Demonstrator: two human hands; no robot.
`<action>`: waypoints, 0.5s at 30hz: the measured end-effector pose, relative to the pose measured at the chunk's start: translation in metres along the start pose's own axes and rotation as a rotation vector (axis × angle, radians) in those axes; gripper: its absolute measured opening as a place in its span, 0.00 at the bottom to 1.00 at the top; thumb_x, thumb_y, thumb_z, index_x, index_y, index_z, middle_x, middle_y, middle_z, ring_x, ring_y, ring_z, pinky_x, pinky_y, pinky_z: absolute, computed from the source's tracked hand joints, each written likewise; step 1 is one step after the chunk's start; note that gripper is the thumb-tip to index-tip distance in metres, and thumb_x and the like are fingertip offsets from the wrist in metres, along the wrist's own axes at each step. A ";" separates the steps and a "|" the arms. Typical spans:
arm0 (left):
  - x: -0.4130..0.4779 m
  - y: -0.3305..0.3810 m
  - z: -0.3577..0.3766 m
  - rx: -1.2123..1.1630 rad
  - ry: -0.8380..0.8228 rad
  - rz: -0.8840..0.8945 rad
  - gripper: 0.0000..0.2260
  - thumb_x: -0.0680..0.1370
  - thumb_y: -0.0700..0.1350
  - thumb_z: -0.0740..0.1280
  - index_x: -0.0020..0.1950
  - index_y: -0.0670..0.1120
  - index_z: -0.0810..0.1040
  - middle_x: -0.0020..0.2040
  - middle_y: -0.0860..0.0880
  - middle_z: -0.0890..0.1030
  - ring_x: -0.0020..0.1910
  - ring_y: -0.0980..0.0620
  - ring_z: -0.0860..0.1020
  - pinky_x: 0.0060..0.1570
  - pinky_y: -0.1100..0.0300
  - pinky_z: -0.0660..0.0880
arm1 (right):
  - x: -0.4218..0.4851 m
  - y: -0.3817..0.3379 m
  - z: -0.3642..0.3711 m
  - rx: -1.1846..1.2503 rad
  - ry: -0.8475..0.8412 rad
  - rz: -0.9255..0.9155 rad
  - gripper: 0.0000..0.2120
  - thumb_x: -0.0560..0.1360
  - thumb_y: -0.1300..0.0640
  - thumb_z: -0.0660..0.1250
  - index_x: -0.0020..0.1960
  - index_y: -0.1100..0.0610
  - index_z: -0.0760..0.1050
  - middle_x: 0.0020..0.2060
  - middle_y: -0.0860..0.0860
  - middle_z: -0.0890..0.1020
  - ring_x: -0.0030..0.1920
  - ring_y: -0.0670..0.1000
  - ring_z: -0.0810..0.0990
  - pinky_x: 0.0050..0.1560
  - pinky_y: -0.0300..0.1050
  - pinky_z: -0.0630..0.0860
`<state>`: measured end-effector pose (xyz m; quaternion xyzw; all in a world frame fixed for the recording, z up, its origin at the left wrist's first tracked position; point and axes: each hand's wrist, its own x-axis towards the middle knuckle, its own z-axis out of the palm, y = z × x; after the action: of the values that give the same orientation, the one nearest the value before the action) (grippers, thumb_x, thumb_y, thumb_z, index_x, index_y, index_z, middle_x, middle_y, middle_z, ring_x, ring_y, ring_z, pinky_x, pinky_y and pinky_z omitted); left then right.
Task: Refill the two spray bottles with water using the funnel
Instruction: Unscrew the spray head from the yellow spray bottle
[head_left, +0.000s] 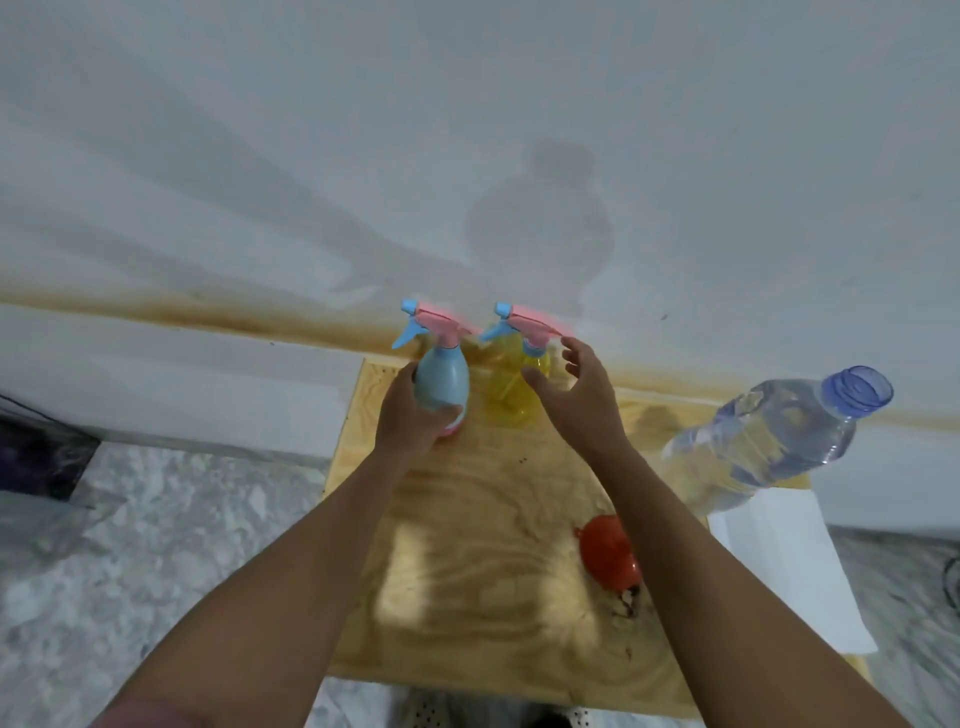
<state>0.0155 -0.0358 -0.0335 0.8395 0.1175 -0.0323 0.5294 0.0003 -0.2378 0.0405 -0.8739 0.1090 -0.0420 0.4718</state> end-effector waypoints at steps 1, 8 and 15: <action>0.003 -0.001 0.002 -0.014 -0.003 0.000 0.35 0.67 0.44 0.79 0.71 0.46 0.69 0.62 0.50 0.76 0.59 0.49 0.75 0.50 0.57 0.70 | 0.006 0.001 0.003 -0.007 -0.003 -0.003 0.29 0.74 0.48 0.74 0.70 0.56 0.69 0.64 0.52 0.77 0.63 0.51 0.75 0.61 0.48 0.74; 0.023 -0.007 0.004 -0.043 -0.027 0.052 0.40 0.66 0.46 0.81 0.74 0.48 0.67 0.60 0.56 0.73 0.58 0.54 0.73 0.55 0.57 0.72 | 0.024 0.014 0.022 -0.012 -0.004 0.033 0.27 0.71 0.41 0.73 0.65 0.52 0.75 0.59 0.49 0.81 0.60 0.48 0.78 0.61 0.51 0.76; 0.029 -0.011 0.004 -0.004 -0.042 0.055 0.41 0.66 0.49 0.81 0.74 0.50 0.65 0.67 0.51 0.75 0.65 0.48 0.74 0.60 0.51 0.74 | 0.024 0.007 0.027 0.005 0.048 0.053 0.23 0.72 0.43 0.73 0.64 0.51 0.76 0.58 0.47 0.82 0.60 0.46 0.79 0.59 0.46 0.75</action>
<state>0.0412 -0.0300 -0.0503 0.8406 0.0831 -0.0349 0.5341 0.0277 -0.2249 0.0189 -0.8684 0.1433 -0.0505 0.4720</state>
